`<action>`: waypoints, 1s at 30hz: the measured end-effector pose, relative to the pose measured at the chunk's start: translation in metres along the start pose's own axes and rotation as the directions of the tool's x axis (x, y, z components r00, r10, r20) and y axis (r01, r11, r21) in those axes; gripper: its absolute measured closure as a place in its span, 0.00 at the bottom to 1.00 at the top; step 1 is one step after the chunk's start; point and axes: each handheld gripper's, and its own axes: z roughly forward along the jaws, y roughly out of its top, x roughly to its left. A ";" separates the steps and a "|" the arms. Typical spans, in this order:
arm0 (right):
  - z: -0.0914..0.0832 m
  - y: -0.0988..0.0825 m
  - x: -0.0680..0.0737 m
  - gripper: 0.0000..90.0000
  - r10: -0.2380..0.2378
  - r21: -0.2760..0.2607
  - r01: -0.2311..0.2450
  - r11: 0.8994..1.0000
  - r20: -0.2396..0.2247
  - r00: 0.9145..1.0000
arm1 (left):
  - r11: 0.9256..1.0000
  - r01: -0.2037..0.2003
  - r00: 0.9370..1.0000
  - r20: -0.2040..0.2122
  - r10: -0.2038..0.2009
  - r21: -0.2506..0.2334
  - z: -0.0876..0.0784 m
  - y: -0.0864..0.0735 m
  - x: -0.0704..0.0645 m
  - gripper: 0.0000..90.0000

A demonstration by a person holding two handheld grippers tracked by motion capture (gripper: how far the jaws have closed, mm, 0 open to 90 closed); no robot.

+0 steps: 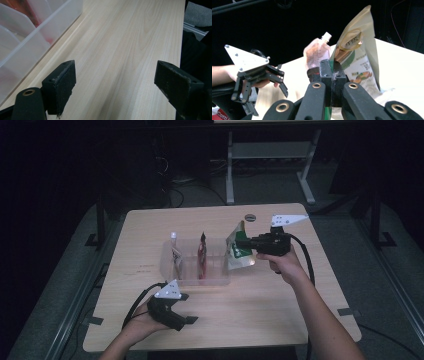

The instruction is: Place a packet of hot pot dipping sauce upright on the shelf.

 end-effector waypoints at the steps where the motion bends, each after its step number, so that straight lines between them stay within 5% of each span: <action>1: 0.001 0.000 0.000 1.00 0.002 0.007 -0.002 1.000 0.002 1.000 | 1.000 -0.003 1.000 0.001 0.003 0.001 0.000 0.000 0.000 0.19; 19: 0.006 0.000 0.009 1.00 -0.016 0.037 0.016 0.999 -0.008 1.000 | 1.000 -0.014 1.000 0.009 0.014 0.009 0.003 0.001 -0.001 0.19; 25: 0.014 -0.005 0.002 0.99 -0.006 0.071 0.003 0.997 0.046 0.999 | 1.000 -0.016 1.000 0.006 0.016 0.010 0.003 0.001 0.000 0.19; 28: 0.017 -0.005 -0.002 0.96 0.014 0.046 -0.017 0.999 0.063 0.998 | 1.000 -0.014 1.000 0.006 0.014 0.012 0.003 0.001 0.001 0.19; 30: 0.017 -0.005 -0.002 0.87 0.011 0.052 -0.015 0.999 0.073 0.997 | 1.000 -0.014 1.000 0.007 0.014 0.010 0.003 0.000 0.001 0.19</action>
